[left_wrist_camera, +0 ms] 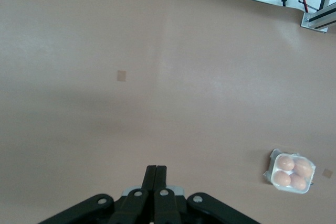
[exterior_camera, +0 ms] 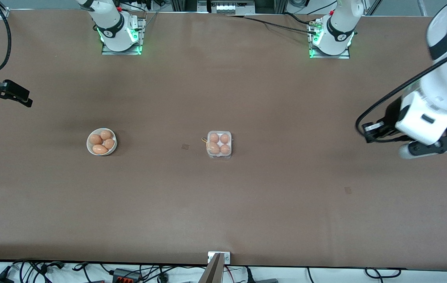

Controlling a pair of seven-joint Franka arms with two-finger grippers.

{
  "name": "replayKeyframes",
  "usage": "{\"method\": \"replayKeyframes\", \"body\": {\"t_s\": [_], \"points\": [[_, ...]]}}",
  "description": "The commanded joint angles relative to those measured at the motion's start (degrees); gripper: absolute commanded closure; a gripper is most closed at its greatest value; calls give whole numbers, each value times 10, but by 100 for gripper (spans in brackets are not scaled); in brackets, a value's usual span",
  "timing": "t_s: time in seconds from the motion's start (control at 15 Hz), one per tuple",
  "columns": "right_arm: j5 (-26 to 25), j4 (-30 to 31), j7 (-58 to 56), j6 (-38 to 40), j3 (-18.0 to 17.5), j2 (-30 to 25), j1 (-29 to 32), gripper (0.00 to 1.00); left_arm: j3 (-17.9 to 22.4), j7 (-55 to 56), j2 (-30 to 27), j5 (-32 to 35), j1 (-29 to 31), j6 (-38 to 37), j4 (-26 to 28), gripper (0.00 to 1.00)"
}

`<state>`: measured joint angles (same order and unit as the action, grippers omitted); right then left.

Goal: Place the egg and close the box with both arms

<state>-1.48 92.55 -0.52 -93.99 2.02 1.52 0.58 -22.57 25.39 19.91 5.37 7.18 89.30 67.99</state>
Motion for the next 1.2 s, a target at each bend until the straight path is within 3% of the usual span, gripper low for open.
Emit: {"method": "replayKeyframes", "body": {"t_s": [0.0,0.47,0.6,0.73,0.86,0.93,1.06,1.13], "points": [[2,11,-3,-1,-1,-10,-1,0,-5,-28,-23,-12,22,-2,38,100],[3,11,-4,0,-5,-10,4,0,-3,-63,-65,-16,41,1,99,99],[3,11,-4,1,-5,-10,4,0,2,-67,-107,-17,49,46,165,100],[4,11,-4,1,-9,-10,13,0,25,-121,-170,-18,44,114,260,100],[4,11,-6,2,-19,-10,23,0,50,-136,-192,-67,42,132,294,100],[4,11,-6,2,-22,-10,23,0,87,-140,-191,-96,28,132,295,98],[4,11,-6,4,-22,-11,22,0,172,-145,-189,-113,-42,130,295,74],[4,11,-7,4,-22,-11,21,0,179,-141,-186,-113,-50,130,294,53]]}}
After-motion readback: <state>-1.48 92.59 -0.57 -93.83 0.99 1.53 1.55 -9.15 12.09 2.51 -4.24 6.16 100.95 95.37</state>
